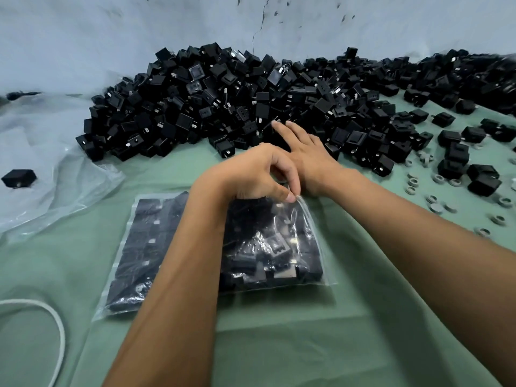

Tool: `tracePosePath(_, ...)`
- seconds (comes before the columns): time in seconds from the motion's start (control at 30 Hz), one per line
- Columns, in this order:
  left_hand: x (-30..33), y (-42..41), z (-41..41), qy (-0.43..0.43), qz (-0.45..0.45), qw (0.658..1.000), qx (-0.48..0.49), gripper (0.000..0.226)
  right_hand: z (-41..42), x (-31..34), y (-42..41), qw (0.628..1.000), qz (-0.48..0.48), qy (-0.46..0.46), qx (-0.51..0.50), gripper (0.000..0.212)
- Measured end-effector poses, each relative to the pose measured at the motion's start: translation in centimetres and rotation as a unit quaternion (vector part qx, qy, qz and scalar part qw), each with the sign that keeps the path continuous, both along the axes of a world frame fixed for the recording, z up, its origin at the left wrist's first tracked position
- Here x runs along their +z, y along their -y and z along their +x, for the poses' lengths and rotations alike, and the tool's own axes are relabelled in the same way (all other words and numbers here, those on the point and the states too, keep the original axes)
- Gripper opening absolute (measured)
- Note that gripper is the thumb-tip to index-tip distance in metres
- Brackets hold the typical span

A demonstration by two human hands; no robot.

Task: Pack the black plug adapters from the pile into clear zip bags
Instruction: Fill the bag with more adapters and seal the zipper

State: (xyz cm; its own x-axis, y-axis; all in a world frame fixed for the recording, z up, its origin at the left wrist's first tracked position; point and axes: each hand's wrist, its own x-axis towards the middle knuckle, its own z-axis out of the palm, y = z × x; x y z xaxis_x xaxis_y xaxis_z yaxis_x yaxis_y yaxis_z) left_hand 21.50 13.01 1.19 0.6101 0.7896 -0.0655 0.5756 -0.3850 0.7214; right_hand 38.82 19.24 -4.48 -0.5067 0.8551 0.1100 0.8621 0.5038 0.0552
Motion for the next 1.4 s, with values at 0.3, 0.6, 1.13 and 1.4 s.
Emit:
tracePosePath(0.3,0.0,-0.2,-0.1,-0.004,-0.001,1.000,0.004,0.018,-0.2,1.2,-0.1,0.999,0.038,-0.010,-0.010,0.062)
tracePosePath(0.6,0.1,0.0,0.0,-0.010,0.006,1.000,0.007,0.017,1.0,1.0,1.3,0.996,0.050,-0.042,-0.064,0.038)
tracePosePath(1.13,0.5,0.1,-0.2,0.012,0.019,1.000,0.005,0.011,4.1,-1.0,10.1,0.890,0.002,-0.446,-0.093,0.045)
tracePosePath(1.4,0.6,0.0,-0.4,0.019,0.039,0.999,0.006,0.009,4.6,-0.8,11.0,0.810,-0.154,-0.566,0.001,0.042)
